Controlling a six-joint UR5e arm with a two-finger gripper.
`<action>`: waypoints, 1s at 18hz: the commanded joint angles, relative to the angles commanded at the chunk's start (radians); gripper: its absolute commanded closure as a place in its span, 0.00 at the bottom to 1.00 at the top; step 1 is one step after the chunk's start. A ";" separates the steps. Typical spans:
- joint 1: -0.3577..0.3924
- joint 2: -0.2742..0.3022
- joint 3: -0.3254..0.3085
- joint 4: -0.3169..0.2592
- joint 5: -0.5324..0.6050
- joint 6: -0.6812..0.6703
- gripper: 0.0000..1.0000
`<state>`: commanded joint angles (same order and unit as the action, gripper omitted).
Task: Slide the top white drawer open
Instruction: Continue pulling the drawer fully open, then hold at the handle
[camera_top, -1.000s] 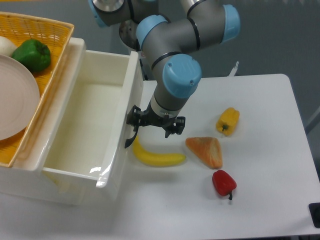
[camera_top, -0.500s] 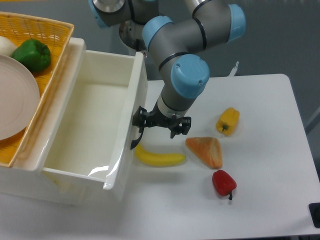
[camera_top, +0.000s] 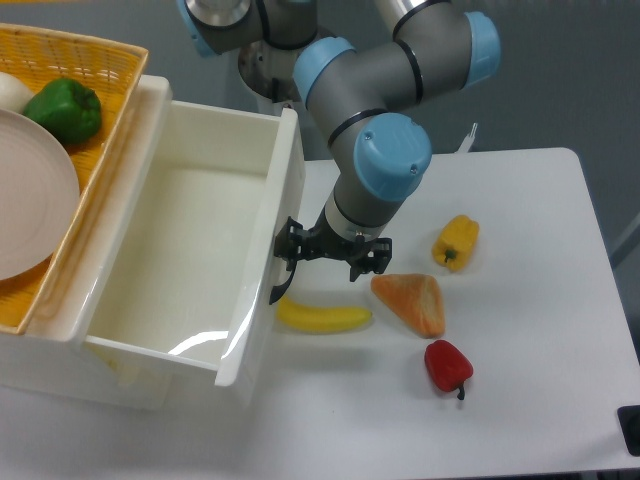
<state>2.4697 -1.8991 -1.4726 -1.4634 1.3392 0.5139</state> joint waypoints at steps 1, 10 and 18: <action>0.005 -0.002 0.000 0.000 0.000 0.000 0.00; 0.012 -0.015 0.011 0.000 -0.002 -0.002 0.00; 0.018 -0.017 0.017 0.000 -0.023 0.000 0.00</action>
<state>2.4881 -1.9160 -1.4557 -1.4634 1.3162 0.5139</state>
